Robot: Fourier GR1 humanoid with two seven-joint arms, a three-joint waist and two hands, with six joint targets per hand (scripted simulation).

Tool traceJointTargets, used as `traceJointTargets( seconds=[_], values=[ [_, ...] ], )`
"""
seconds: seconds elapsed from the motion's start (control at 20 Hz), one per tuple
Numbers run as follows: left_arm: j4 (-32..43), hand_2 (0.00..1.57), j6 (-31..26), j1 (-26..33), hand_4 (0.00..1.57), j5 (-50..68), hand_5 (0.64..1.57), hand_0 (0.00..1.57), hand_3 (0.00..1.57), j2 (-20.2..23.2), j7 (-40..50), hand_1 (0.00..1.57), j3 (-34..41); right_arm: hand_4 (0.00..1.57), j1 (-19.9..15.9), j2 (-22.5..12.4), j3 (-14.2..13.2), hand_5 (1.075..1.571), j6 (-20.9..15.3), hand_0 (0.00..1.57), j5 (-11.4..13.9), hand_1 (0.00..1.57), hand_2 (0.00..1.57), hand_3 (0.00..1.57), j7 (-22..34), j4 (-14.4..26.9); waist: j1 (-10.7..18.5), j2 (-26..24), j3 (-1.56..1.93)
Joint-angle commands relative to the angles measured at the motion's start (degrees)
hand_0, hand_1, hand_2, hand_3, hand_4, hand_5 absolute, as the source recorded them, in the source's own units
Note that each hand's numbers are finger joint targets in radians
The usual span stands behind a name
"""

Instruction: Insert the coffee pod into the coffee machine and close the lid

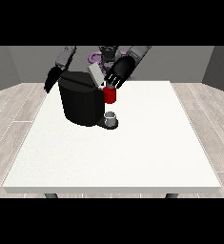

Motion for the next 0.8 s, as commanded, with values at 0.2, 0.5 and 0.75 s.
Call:
traceJointTargets(
  seconds=[0.2,0.5,0.75],
  values=[
    [1.47,1.23,-0.28,0.56,0.44,0.12,1.571,1.19,1.20,1.75,-3.40,1.19,0.65,0.00,-1.03,-2.42,-1.51,1.571,1.83,0.00,-1.14,0.00,0.00,0.00,0.33,-0.47,-0.07,1.92,-0.02],
    [0.13,1.24,-0.95,-4.40,0.41,-0.57,1.571,1.17,1.19,-1.19,1.33,1.17,-0.31,0.00,-0.80,0.72,-0.89,1.571,-2.49,0.00,1.10,0.00,0.00,0.00,-3.84,4.16,1.49,2.16,0.03],
    [2.17,1.26,2.16,-2.26,0.38,-1.34,1.571,1.22,1.21,0.16,-1.04,1.22,0.37,0.00,-1.52,0.76,0.71,1.571,-0.80,0.00,0.68,0.00,0.00,0.00,0.87,-0.26,-1.04,1.58,-0.01]
  ],
)
